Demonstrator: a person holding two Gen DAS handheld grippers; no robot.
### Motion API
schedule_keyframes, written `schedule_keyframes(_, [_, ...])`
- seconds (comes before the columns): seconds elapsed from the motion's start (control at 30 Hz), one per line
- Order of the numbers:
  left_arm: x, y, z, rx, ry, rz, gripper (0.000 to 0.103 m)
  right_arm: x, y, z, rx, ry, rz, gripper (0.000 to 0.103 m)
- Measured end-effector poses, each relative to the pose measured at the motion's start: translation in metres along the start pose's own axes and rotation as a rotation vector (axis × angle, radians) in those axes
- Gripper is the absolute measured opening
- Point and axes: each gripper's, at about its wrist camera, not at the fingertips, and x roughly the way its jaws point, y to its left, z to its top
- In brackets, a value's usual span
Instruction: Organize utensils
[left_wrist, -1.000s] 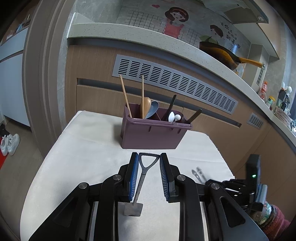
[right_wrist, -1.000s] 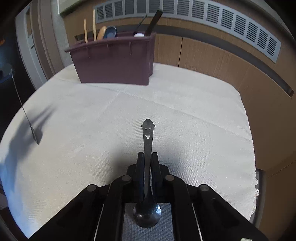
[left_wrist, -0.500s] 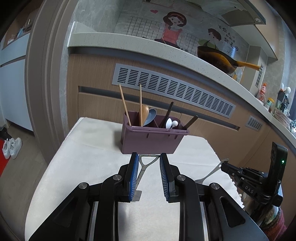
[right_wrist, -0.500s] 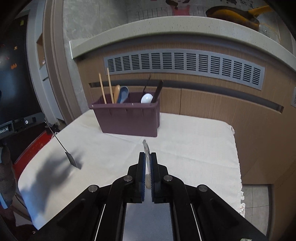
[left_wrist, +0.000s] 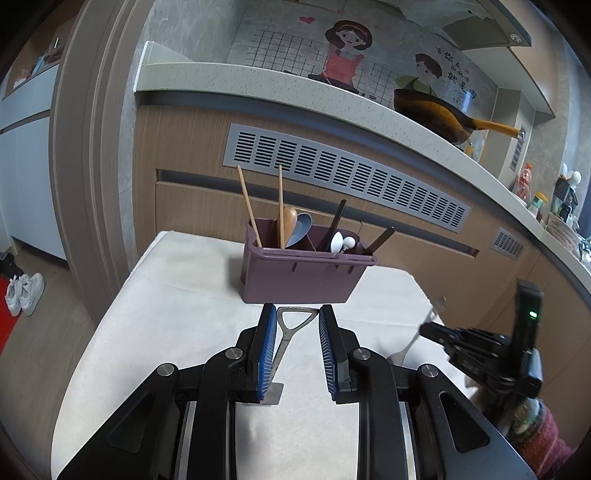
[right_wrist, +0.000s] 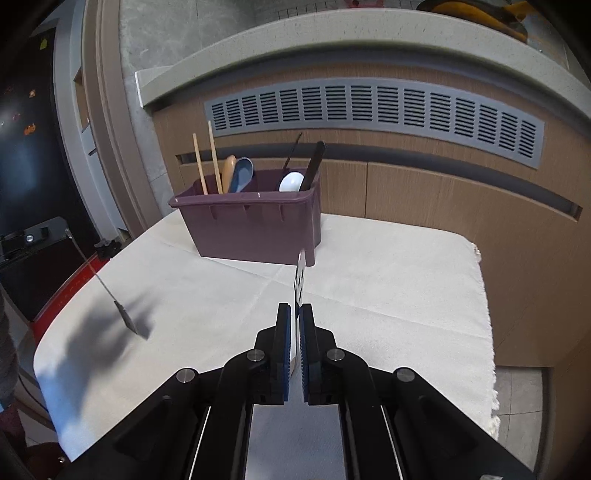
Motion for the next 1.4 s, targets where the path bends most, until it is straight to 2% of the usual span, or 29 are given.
schedule_keyframes(0.07, [0.002,0.001,0.000,-0.004,0.006,0.004,0.024,0.012,-0.001,0.004,-0.005,-0.006,-0.027,0.005])
schedule_keyframes(0.17, [0.003,0.003,-0.001,-0.006,0.009,0.010,0.024,0.019,-0.004,0.016,0.018,-0.017,0.001,0.003])
schedule_keyframes(0.33, [0.006,0.006,-0.002,-0.014,0.015,0.018,0.024,0.000,0.004,0.028,0.005,-0.076,0.027,0.002])
schedule_keyframes(0.4, [0.007,0.006,-0.002,-0.016,0.018,0.015,0.024,-0.005,0.007,0.029,-0.013,-0.076,0.008,0.002])
schedule_keyframes(0.53, [0.007,0.006,-0.003,-0.022,0.019,0.011,0.024,0.017,0.004,0.025,-0.031,0.051,0.028,0.005])
schedule_keyframes(0.7, [0.010,0.008,-0.002,-0.025,0.027,0.011,0.024,0.064,0.001,0.024,-0.023,0.163,-0.036,0.020])
schedule_keyframes(0.8, [0.010,0.009,-0.002,-0.025,0.029,0.010,0.024,0.081,0.000,0.022,0.004,0.255,-0.065,0.020])
schedule_keyframes(0.97, [0.010,0.012,-0.003,-0.035,0.025,0.000,0.024,0.046,0.014,-0.017,-0.004,0.219,-0.070,0.022])
schedule_keyframes(1.07, [0.011,0.012,-0.003,-0.032,0.022,-0.008,0.024,0.036,0.018,-0.039,0.042,0.218,-0.068,0.025])
schedule_keyframes(1.2, [0.010,0.013,-0.004,-0.035,0.022,-0.009,0.024,0.046,0.017,-0.038,0.068,0.219,-0.114,0.025])
schedule_keyframes(1.3, [0.007,0.014,-0.005,-0.040,0.014,-0.005,0.024,0.064,0.018,-0.031,0.090,0.268,-0.129,0.026])
schedule_keyframes(1.4, [0.007,0.014,-0.005,-0.040,0.012,-0.006,0.024,0.076,0.027,-0.027,0.057,0.263,-0.147,0.034])
